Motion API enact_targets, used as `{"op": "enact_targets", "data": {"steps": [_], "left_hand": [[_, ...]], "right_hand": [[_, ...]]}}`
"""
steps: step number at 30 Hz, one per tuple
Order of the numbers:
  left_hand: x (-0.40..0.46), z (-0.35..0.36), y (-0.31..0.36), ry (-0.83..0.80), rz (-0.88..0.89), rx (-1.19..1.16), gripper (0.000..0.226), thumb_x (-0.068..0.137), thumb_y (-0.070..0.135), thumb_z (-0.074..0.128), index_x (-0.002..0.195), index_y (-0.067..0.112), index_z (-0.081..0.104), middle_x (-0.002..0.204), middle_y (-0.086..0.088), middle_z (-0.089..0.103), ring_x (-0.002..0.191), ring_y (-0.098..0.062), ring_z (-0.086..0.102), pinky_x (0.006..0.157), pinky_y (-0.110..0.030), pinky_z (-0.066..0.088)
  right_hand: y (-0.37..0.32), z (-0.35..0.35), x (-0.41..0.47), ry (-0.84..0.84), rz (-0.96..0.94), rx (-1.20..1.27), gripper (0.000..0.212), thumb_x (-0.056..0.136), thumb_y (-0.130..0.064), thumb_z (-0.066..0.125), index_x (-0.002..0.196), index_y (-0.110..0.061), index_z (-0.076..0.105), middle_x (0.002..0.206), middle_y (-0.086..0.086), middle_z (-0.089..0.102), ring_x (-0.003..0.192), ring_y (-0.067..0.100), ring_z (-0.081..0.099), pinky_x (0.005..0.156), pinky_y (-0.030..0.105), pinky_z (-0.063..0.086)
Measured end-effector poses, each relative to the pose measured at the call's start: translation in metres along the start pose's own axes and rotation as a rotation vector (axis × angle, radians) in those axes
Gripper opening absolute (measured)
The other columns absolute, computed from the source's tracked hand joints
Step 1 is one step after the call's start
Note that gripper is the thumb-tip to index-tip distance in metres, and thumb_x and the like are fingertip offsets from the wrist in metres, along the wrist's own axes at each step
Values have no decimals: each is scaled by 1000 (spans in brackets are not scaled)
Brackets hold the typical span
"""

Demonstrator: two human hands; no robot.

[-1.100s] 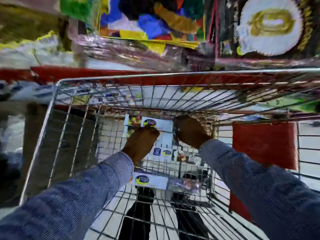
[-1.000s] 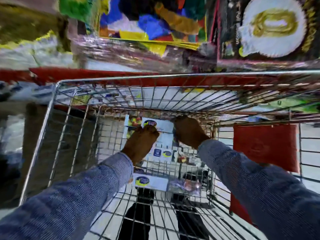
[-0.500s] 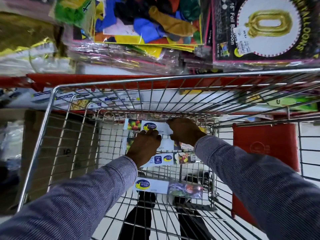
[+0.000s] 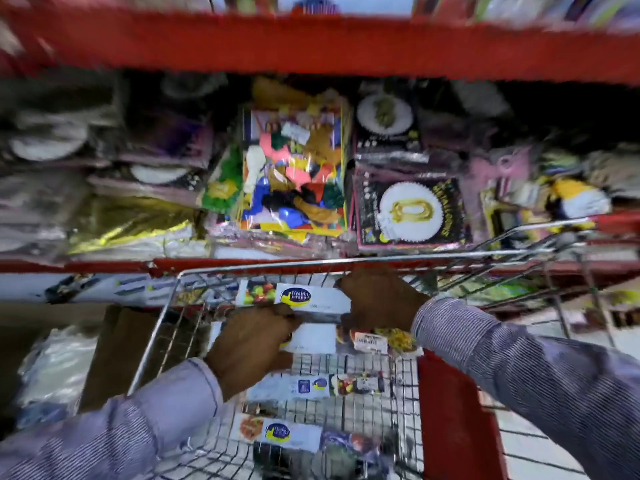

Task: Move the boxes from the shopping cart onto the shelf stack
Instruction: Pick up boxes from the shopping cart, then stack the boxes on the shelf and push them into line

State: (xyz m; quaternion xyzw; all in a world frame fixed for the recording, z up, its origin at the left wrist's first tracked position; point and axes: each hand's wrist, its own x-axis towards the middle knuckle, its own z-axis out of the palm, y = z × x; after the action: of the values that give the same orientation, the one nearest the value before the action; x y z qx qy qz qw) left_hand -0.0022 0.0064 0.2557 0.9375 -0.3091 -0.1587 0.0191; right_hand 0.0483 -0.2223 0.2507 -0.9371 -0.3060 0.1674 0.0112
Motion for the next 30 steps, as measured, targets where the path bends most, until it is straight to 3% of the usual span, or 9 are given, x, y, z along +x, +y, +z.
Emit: {"op": "enact_targets", "data": {"steps": [2, 5, 9, 13, 17, 22, 24, 27, 30], "left_hand": [[-8, -42, 4, 74, -31, 12, 57, 64, 57, 72, 114, 31, 63, 109, 6, 69, 98, -22, 66, 71, -37, 55], [-26, -116, 18, 209, -70, 31, 66, 53, 71, 58, 106, 34, 68, 103, 9, 73, 92, -16, 69, 65, -30, 53], [-41, -203, 34, 296, -85, 84, 65, 51, 63, 70, 109, 34, 67, 104, 7, 73, 93, -18, 68, 70, -34, 54], [-52, -275, 47, 427, -91, 169, 59, 50, 67, 70, 103, 40, 66, 93, 7, 75, 83, -15, 68, 63, -31, 50], [-52, -323, 50, 490, -100, 192, 65, 49, 67, 71, 109, 43, 67, 98, 6, 75, 90, -19, 67, 65, -32, 43], [-39, -375, 45, 549, -76, 178, 63, 53, 62, 79, 112, 42, 68, 101, 8, 75, 94, -18, 66, 71, -32, 47], [-29, -387, 42, 576, -84, 198, 64, 52, 62, 78, 112, 43, 68, 100, 10, 76, 92, -17, 67, 67, -31, 45], [-16, -396, 35, 601, -105, 169, 60, 55, 56, 81, 111, 38, 70, 105, 8, 76, 96, -19, 67, 75, -32, 51], [-3, -397, 24, 615, -121, 159, 59, 56, 57, 81, 111, 37, 70, 107, 6, 75, 98, -21, 66, 79, -34, 51]], "right_hand": [[-1, -44, -13, 17, -27, 2, 57, 76, -59, 67, 110, -13, 59, 107, 13, 66, 101, 32, 62, 80, 37, 51], [-6, -125, -42, 53, -26, -20, 55, 76, -54, 69, 113, -14, 59, 108, 12, 66, 103, 31, 60, 83, 38, 50], [-15, -224, -73, 97, 2, -78, 41, 75, -48, 71, 100, -16, 65, 90, 7, 69, 84, 25, 64, 68, 34, 55], [-18, -297, -99, 209, 11, -185, 38, 77, -46, 70, 95, -12, 65, 83, 7, 67, 68, 19, 53, 56, 30, 41], [-12, -339, -111, 268, 35, -231, 36, 78, -46, 68, 97, -15, 66, 88, 8, 70, 81, 26, 64, 60, 28, 44], [14, -384, -95, 323, 84, -236, 43, 80, -44, 66, 108, -12, 62, 101, 11, 69, 98, 31, 61, 76, 39, 53], [29, -394, -81, 335, 113, -215, 43, 81, -40, 67, 110, -10, 60, 104, 15, 67, 102, 31, 58, 77, 38, 50], [44, -403, -59, 362, 146, -173, 35, 83, -32, 67, 100, -3, 61, 98, 20, 64, 96, 35, 59, 68, 36, 42], [61, -401, -33, 348, 182, -147, 41, 86, -31, 64, 115, -3, 59, 116, 20, 59, 109, 35, 53, 85, 39, 46]]}}
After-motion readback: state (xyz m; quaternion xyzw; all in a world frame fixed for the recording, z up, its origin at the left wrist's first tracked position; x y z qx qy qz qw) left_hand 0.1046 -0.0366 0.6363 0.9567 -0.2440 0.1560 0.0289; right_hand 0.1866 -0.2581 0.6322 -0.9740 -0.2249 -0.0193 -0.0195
